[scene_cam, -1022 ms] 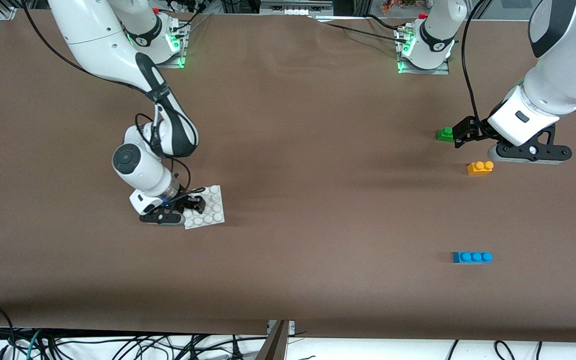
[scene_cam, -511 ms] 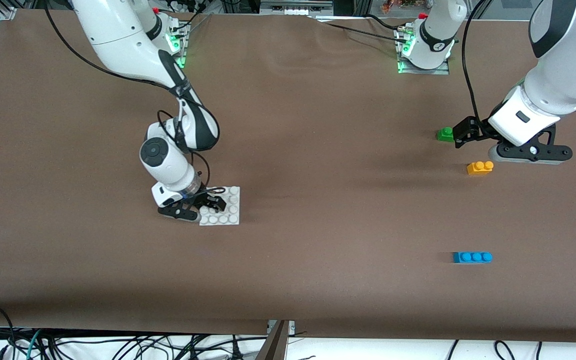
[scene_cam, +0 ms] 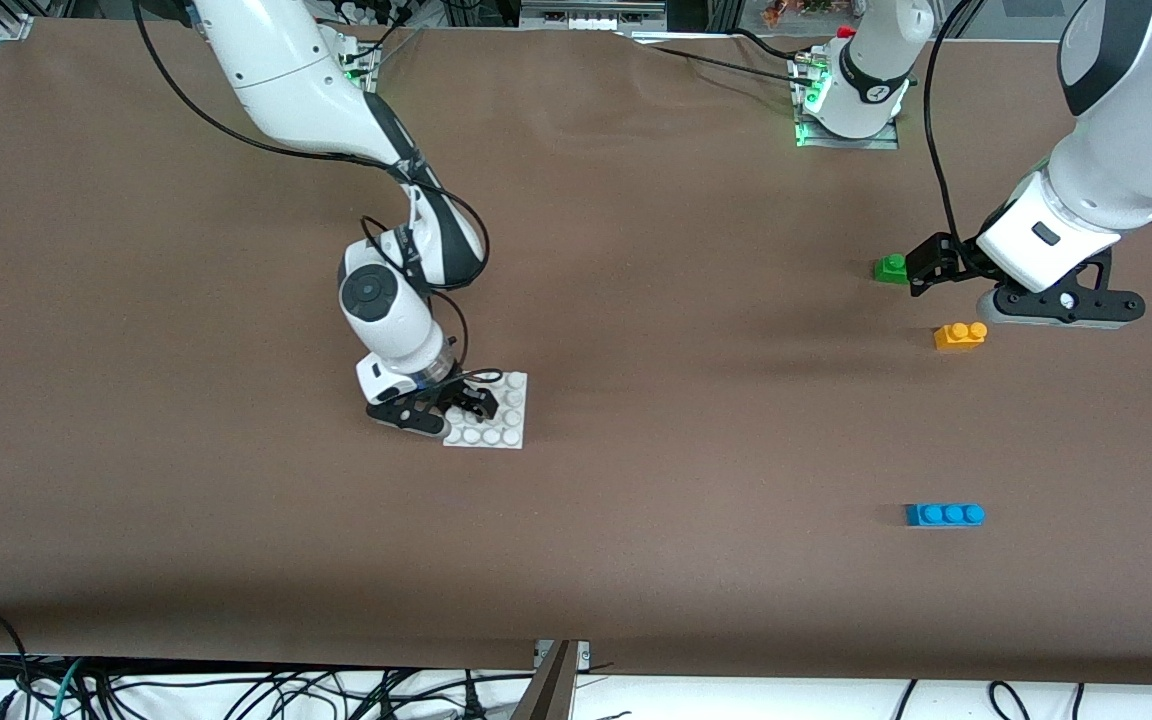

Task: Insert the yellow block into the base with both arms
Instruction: 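Slide the white base plate with the right gripper toward the table's middle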

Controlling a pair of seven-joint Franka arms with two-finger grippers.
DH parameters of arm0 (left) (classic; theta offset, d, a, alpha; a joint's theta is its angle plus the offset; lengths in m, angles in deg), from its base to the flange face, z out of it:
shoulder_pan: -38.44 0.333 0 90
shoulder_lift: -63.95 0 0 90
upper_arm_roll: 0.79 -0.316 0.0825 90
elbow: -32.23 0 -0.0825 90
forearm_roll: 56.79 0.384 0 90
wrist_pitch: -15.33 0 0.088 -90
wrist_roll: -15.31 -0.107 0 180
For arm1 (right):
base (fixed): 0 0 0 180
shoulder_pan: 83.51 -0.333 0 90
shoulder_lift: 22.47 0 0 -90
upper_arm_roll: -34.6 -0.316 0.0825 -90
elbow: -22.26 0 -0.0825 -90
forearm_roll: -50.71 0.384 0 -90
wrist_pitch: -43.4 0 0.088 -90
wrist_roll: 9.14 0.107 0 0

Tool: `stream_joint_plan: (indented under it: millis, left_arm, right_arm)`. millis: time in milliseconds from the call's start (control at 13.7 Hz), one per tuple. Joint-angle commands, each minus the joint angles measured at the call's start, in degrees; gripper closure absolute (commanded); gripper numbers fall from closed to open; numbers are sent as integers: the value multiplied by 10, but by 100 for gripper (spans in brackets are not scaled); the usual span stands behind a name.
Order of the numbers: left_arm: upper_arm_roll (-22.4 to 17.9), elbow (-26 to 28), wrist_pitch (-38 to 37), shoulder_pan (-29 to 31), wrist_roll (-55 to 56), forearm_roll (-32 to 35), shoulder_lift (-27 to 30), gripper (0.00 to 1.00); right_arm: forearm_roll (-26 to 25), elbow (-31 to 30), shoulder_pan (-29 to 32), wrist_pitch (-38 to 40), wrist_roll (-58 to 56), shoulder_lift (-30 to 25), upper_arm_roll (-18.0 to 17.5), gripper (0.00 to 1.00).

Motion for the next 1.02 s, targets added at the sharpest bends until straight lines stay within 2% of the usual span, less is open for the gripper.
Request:
stream_joint_plan:
  millis: [0,292,949]
  left_arm:
    - [-1,-15,-13,2,-6,-11,-4,0]
    - [-1,-15,-13,2,-6,-11,-4,0]
    - [-1,-15,-13,2,-6,-11,-4,0]
  right_arm:
    - [8,60,-43,-3,51,56,14,32]
    - [8,109,-77,-3,93,85,14,32]
    - [6,175,-145,-5,136,129,28,32]
